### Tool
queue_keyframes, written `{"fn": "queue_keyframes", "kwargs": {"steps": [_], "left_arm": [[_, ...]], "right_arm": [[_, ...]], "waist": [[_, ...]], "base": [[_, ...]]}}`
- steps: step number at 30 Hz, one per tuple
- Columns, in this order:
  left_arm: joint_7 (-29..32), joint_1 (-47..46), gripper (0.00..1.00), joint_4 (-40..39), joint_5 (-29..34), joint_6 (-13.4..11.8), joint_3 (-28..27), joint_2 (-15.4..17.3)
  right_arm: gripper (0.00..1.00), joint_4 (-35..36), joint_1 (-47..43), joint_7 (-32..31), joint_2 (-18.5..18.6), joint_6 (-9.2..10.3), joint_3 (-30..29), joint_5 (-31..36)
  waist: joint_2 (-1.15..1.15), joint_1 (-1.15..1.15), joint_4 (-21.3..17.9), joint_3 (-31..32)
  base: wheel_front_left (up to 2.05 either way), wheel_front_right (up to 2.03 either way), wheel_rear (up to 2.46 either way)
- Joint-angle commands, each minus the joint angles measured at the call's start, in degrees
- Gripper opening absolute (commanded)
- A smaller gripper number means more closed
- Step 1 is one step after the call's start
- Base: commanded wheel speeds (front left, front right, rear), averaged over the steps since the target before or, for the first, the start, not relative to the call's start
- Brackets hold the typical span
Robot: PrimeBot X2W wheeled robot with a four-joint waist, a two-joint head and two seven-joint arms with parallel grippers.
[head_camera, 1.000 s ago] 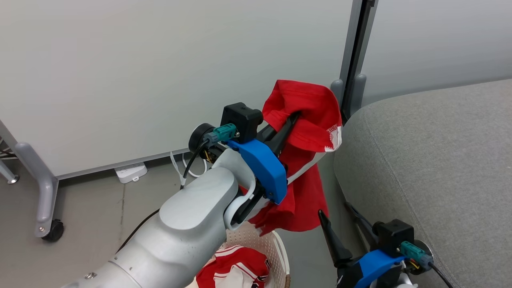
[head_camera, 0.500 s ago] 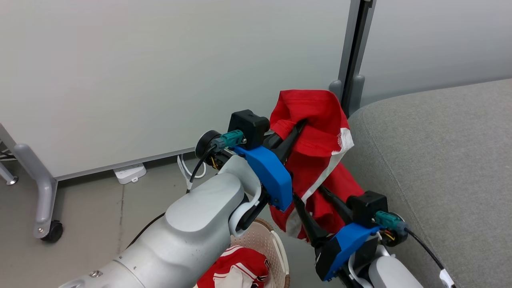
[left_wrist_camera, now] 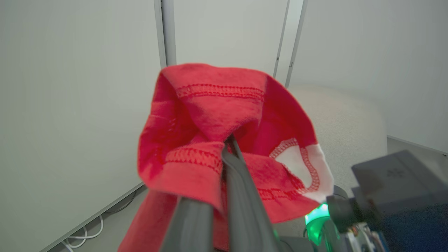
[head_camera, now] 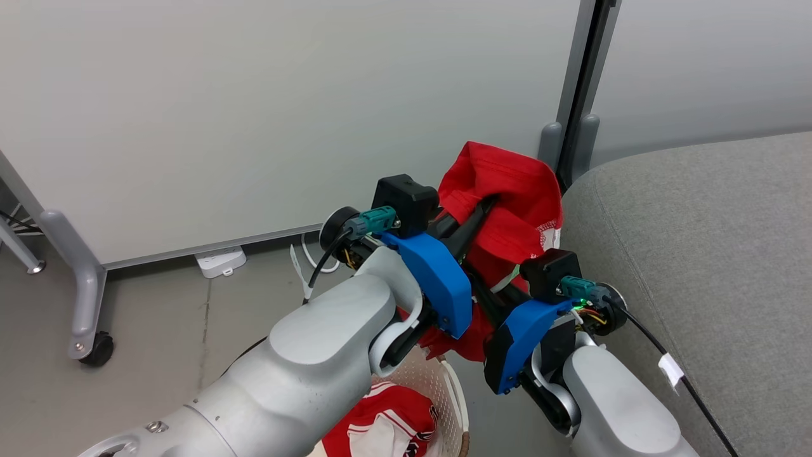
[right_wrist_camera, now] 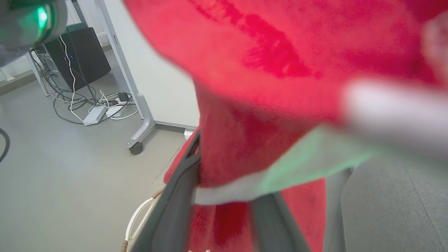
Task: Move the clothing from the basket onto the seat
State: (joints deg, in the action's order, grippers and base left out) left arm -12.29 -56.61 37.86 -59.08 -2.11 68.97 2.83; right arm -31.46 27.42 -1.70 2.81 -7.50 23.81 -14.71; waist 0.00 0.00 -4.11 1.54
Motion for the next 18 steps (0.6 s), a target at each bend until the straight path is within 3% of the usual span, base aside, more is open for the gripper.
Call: {"fn": "queue_keyframes", "kwargs": {"steps": [1, 18], "left_arm": [[-0.5, -1.2, 0.00, 0.0, -0.4, -0.3, 0.3, 0.1], [-1.3, -2.3, 0.00, 1.6, -2.9, -0.4, 2.5, 0.1]], "right_arm": [[0.00, -0.7, 1.0, 0.6, 0.1, 0.02, 0.2, 0.3], [0.00, -4.7, 2.2, 3.8, 0.1, 0.02, 1.6, 1.3]], "waist": [[0.00, 0.00, 0.2, -0.1], [0.00, 0.00, 0.6, -0.3]], "base": [[0.00, 0.00, 0.00], [0.00, 0.00, 0.00]]}}
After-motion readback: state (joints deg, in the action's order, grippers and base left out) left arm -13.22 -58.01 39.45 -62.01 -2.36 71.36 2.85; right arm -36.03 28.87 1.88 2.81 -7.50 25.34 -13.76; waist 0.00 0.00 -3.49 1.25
